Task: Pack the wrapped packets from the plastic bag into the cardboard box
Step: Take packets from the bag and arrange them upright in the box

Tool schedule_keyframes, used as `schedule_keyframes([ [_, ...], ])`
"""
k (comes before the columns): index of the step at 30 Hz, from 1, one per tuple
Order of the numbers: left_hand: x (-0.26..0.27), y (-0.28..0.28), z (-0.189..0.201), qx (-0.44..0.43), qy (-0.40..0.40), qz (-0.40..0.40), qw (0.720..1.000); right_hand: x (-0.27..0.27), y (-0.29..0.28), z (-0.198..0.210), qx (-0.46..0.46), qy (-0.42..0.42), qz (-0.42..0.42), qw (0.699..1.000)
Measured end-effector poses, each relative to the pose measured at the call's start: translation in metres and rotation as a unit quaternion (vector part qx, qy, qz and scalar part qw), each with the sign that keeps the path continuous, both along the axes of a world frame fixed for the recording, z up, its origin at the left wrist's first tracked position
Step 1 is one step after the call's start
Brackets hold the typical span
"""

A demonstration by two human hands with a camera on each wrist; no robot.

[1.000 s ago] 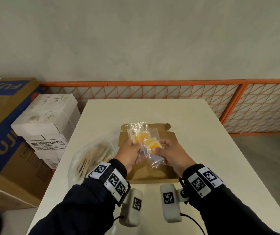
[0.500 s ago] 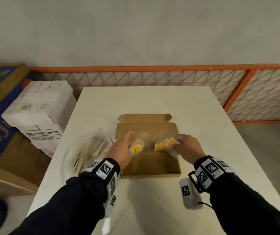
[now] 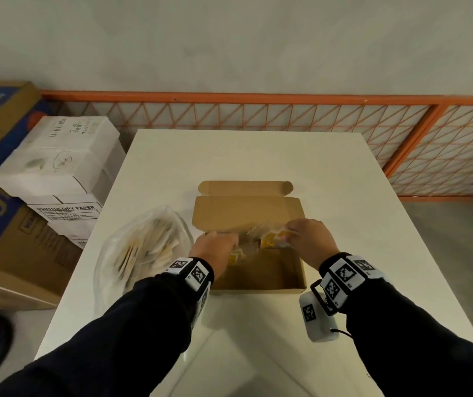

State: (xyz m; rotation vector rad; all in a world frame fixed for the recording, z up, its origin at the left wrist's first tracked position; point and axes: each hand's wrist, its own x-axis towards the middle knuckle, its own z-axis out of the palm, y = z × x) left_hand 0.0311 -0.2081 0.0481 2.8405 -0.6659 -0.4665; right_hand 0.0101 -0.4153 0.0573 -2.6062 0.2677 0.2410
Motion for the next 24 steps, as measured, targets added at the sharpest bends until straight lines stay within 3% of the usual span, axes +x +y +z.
schedule_keyframes([
  [10, -0.002, 0.001, -0.004, -0.023, 0.003, -0.028, 0.999, 0.0, -0.001, 0.002, -0.026, 0.025, 0.023, 0.999],
  [17, -0.002, 0.001, 0.006, -0.02, 0.049, -0.024, 0.998, 0.003, 0.011, 0.004, -0.079, 0.059, 0.057, 0.993],
  [24, 0.007, 0.003, 0.008, 0.008, -0.003, -0.054, 0.999, 0.014, 0.021, -0.001, -0.16, 0.052, 0.104, 0.98],
])
